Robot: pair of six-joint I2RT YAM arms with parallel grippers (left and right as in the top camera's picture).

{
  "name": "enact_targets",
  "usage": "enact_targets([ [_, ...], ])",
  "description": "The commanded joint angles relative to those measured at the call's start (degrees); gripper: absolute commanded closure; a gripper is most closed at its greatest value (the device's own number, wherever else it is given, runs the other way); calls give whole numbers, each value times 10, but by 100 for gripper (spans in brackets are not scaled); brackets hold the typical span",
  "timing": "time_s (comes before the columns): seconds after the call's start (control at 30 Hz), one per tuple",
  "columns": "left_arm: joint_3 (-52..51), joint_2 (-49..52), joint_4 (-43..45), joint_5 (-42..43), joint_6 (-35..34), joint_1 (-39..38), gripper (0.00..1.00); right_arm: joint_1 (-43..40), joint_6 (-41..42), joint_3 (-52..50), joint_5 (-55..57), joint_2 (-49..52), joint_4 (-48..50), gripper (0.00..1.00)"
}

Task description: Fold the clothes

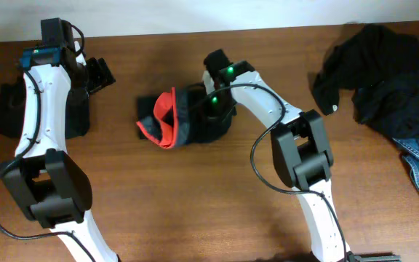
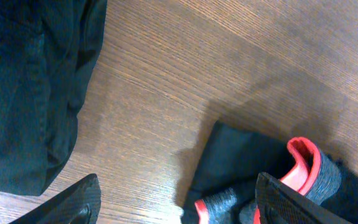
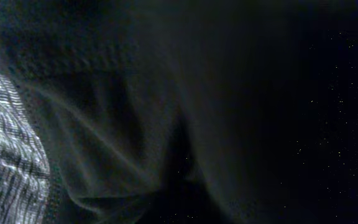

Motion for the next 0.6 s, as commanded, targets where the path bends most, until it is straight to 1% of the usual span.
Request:
enact_targets([
  [0.0, 8, -14, -3, -4, -1, -10, 21, -26, -62, -13, 88, 9, 14, 96],
  [0.03, 8, -14, -3, -4, 0, -14, 21, -27, -68, -13, 88, 9, 14, 96],
  [0.1, 8, -14, -2, -4, 23, -27, 21, -27, -87, -10, 71, 8, 11, 96],
  [0.17, 8, -14, -2, -5, 34, -37, 21, -27, -87, 6, 48, 7, -2, 96],
  [0.2, 8, -14, -2, -4, 38, -41, 21, -27, -87, 28, 26, 5, -15, 92],
  [0.27, 8, -14, -4, -3, 40, -43, 21, -27, -87, 60, 10, 2, -35, 76],
  [0.33, 8, -14, -20, 0, 40, -43, 23, -27, -100, 121, -4, -1, -75, 36],
  [0.37, 8, -14, -33, 0, 40, -43, 24, -27, -100, 145, -5, -2, -93, 23],
  [0.4, 6, -14, -53, 0, 45, -42, 24, -28, -100, 188, -4, -4, -123, 3],
  [0.47, 2, -14, -81, 2, 51, -42, 24, -30, -103, 235, -4, -5, -153, 1],
  [0.5, -7, -14, -90, 18, 61, -43, 24, -34, -112, 280, -4, -5, -180, 1],
  [0.57, -38, -14, -81, 62, 80, -43, 24, -43, -122, 336, -5, -5, -213, 1],
])
